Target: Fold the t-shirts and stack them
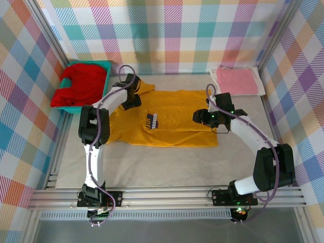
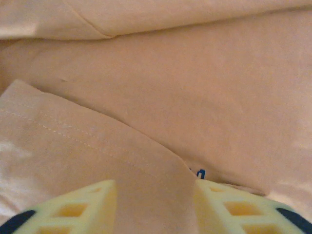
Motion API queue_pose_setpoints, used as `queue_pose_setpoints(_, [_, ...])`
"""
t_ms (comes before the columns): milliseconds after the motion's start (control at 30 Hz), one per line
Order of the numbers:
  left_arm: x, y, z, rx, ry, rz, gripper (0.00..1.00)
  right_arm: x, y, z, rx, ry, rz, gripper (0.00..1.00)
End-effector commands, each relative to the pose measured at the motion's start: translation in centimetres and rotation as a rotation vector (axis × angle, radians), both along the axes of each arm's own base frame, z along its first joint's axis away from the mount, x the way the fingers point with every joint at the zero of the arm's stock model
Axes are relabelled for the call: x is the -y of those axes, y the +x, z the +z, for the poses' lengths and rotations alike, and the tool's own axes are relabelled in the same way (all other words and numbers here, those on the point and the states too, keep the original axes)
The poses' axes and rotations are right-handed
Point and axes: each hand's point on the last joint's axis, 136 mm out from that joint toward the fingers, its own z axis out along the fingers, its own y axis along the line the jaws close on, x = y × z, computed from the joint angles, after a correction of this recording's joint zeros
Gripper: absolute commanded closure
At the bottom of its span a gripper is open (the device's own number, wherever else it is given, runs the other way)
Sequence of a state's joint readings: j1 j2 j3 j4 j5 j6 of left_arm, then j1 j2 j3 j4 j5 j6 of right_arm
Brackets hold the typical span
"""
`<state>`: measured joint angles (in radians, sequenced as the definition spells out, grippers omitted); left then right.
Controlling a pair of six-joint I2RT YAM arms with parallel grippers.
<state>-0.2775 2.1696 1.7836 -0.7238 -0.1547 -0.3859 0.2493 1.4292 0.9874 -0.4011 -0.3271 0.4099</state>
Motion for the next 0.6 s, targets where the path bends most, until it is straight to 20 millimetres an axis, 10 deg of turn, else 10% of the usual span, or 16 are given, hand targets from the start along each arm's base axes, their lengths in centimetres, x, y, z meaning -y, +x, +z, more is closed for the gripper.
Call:
queue_pose_setpoints(0, [-1.6, -1.5, 4.8, 0.073, 0.061, 0.009, 0.48, -0.2, -0.1, 1.3, 0.025, 0.007, 0.01, 0.47])
queue_pose_setpoints(200, [-6.1, -8.7, 8.9, 0.201, 0.022, 0.122, 0.46, 1.7, -0.6, 0.3, 0.0, -0.067, -0.078, 0.45])
queue_pose_setpoints(567, [-10.8, -18.6, -0.8, -0.027, -0.256, 0.358, 0.48, 3.9, -4.1, -4.7, -0.182, -0.089, -0.212, 0.63])
